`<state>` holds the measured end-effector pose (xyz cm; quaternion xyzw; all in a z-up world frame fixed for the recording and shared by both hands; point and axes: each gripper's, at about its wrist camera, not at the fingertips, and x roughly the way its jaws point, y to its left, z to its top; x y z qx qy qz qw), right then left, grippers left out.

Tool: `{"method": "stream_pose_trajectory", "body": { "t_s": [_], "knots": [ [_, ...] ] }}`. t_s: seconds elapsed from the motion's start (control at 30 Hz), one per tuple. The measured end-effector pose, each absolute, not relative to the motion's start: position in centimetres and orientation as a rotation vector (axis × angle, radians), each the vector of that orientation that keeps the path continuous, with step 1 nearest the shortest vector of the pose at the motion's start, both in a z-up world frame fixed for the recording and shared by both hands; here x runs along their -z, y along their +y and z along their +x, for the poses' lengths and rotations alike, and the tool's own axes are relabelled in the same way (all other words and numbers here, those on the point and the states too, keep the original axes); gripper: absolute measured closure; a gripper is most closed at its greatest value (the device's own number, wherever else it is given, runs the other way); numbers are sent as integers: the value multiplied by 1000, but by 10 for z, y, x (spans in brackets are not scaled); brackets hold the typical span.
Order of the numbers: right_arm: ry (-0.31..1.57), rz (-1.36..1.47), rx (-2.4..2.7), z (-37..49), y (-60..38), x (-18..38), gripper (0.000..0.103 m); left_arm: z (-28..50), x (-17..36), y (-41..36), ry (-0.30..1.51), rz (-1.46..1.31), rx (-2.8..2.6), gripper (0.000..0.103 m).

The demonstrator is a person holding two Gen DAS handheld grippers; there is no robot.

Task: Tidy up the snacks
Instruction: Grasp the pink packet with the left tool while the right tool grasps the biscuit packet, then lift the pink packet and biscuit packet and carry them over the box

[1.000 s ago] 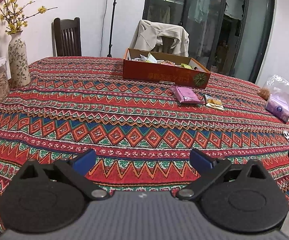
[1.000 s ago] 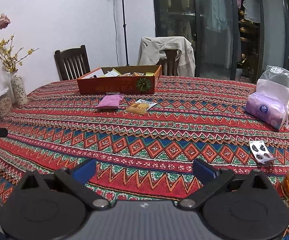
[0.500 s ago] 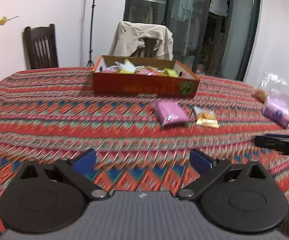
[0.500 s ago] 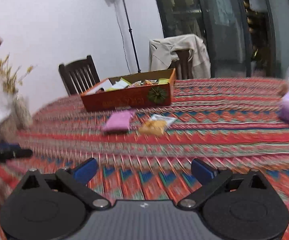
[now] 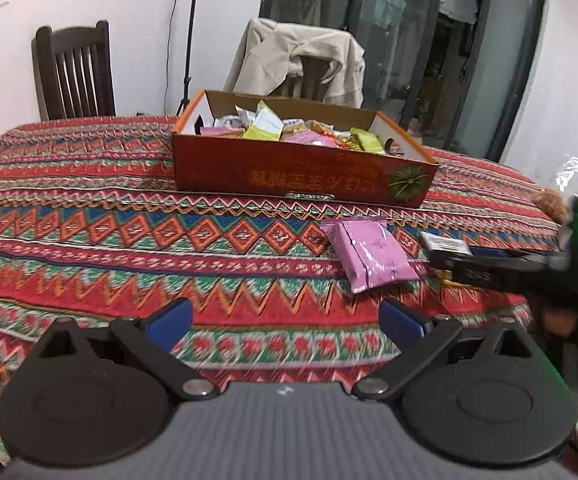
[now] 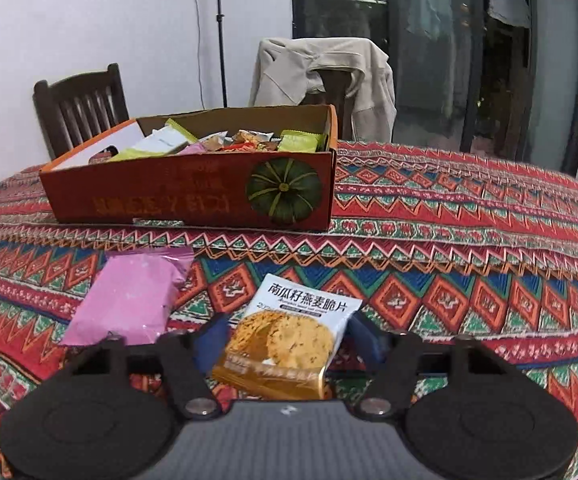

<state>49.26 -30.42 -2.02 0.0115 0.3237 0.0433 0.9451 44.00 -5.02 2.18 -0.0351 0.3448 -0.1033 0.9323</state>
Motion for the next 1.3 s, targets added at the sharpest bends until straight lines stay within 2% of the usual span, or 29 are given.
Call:
{"method": "stream_pose_trajectory", "body": {
  "t_s": [0.13, 0.37, 0.5, 0.53, 0.83, 1.3],
  "knots": [
    [621, 20, -57, 490, -328, 13, 49, 473, -18, -87, 727, -64, 233, 1],
    [545, 164, -20, 475, -374, 4, 49, 520, 10, -163, 713, 110, 243, 3],
    [550, 149, -22, 476, -375, 8, 49, 534, 22, -176, 739, 109, 212, 40],
    [554, 146, -25, 477, -374, 9, 49, 534, 23, -176, 730, 99, 212, 42],
    [554, 142, -71, 477, -365, 8, 49, 509, 11, -157, 754, 68, 218, 42],
    [573, 162, -103, 476, -360, 10, 49, 363, -33, -46, 655, -72, 136, 42]
  ]
}}
